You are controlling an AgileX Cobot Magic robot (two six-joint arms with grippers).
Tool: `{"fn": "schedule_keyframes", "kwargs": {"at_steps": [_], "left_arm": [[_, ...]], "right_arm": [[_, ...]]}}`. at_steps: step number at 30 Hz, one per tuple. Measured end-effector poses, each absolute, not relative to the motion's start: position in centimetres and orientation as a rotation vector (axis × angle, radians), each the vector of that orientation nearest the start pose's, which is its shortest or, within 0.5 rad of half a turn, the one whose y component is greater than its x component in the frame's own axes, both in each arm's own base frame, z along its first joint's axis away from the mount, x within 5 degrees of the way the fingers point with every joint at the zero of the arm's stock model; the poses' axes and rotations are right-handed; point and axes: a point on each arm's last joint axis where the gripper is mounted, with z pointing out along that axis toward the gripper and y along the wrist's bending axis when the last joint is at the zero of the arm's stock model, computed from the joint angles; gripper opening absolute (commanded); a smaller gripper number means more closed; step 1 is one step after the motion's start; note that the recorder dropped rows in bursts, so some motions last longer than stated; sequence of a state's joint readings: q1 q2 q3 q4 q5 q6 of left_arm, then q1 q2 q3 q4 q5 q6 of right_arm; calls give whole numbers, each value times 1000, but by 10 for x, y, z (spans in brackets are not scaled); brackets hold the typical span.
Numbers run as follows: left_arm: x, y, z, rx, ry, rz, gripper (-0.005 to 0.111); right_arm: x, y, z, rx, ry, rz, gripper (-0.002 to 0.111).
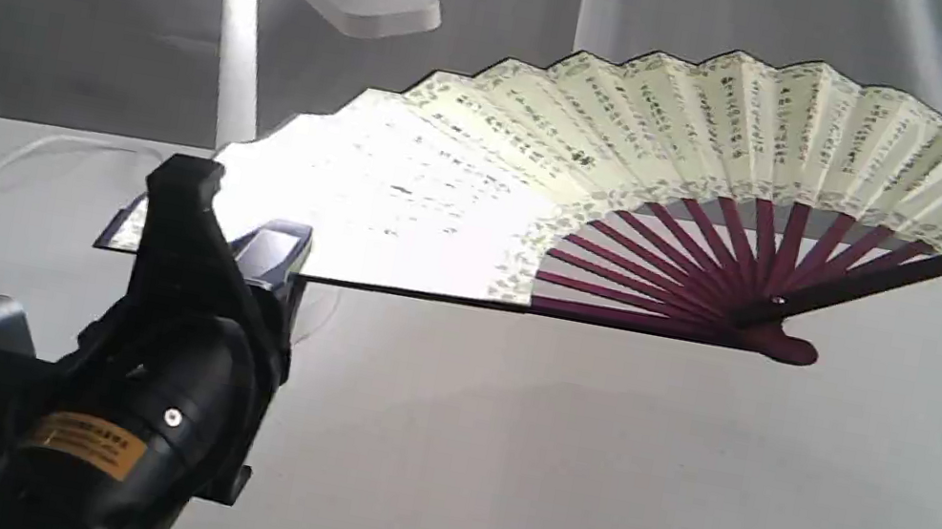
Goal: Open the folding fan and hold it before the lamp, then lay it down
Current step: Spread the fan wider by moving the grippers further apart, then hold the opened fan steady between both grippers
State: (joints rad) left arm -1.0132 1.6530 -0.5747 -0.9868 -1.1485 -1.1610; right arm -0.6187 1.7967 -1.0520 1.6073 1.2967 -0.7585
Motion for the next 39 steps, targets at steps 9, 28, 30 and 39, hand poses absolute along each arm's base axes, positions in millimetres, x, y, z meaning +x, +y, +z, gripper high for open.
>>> {"fn": "schedule_keyframes", "kwargs": {"at_steps": [9, 28, 30, 39], "left_arm": [[189, -173, 205, -1235, 1343, -1332, 0], [151, -106, 211, -1314, 1274, -1328, 0], [147, -99, 212, -1314, 1268, -1322, 0], [137, -84, 226, -1264, 1254, -1351, 0]], "right_arm": [[304, -104, 225, 823, 1827, 1609, 0], [307, -33, 222, 693, 1912, 1738, 0], [308, -27, 222, 680, 1919, 1751, 0], [303, -18, 237, 604, 1915, 1761, 0]]}}
